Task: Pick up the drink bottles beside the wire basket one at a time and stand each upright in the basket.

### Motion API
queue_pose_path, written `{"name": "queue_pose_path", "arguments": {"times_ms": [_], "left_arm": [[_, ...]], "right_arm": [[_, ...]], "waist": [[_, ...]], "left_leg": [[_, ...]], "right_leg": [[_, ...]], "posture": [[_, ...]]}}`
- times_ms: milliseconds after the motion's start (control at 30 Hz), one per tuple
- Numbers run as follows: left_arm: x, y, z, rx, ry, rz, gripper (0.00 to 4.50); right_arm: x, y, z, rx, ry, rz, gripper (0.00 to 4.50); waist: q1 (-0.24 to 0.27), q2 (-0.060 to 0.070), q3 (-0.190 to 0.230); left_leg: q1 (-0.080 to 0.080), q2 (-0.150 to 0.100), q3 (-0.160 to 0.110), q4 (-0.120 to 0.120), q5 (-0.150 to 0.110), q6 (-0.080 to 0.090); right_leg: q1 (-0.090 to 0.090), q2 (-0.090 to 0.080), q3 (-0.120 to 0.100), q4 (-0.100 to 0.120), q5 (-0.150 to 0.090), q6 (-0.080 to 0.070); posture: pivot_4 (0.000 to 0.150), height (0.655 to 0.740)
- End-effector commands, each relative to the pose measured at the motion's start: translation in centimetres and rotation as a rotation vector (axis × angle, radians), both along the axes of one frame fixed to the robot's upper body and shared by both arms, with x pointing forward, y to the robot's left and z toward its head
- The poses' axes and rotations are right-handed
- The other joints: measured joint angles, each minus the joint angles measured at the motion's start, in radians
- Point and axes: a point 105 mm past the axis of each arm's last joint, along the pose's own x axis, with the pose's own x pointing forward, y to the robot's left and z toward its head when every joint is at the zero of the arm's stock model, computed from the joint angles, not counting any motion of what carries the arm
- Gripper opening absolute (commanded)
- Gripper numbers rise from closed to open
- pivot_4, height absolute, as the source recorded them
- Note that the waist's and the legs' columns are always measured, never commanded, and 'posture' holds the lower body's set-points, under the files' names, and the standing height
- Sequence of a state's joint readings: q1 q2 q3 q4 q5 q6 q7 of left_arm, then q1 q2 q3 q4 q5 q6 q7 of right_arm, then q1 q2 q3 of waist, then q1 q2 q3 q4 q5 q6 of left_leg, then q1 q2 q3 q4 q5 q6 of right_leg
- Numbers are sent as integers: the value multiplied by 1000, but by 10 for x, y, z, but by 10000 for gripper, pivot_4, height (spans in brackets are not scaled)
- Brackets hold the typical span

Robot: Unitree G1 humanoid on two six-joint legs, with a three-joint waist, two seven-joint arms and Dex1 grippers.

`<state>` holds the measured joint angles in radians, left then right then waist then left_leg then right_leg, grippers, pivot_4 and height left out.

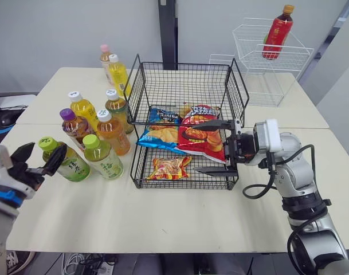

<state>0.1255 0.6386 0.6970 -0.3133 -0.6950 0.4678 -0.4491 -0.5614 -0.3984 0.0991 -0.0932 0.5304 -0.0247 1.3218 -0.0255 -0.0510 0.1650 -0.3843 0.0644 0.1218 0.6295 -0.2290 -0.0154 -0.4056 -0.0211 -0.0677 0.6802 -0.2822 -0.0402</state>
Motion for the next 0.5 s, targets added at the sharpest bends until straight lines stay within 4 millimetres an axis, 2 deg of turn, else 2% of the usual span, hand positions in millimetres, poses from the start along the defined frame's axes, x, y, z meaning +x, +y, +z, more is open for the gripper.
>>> {"name": "queue_pose_path", "arguments": {"times_ms": [33, 267, 367, 500], "left_arm": [[10, -3, 10, 26, -39, -9, 44434], [19, -5, 8, 38, -32, -34, 44434], [20, -6, 9, 40, -34, -46, 38431], [20, -5, 8, 40, -34, -44, 25737]], "right_arm": [[-4, -4, 10, 17, -50, -14, 45000], [-5, -7, 10, 10, -51, -30, 45000], [-5, -7, 10, 9, -51, -33, 45000], [-6, -7, 10, 9, -51, -36, 45000]], "waist": [[0, 0, 0], [0, 0, 0], [0, 0, 0], [2, 0, 0]], "left_leg": [[0, 0, 0, 0, 0, 0], [0, 0, 0, 0, 0, 0], [0, 0, 0, 0, 0, 0], [0, 0, 0, 0, 0, 0]], "right_leg": [[0, 0, 0, 0, 0, 0], [0, 0, 0, 0, 0, 0], [0, 0, 0, 0, 0, 1], [0, 0, 0, 0, 0, 1]], "posture": [[1500, 7400], [1500, 7400], [1500, 7400], [1500, 7400]]}}
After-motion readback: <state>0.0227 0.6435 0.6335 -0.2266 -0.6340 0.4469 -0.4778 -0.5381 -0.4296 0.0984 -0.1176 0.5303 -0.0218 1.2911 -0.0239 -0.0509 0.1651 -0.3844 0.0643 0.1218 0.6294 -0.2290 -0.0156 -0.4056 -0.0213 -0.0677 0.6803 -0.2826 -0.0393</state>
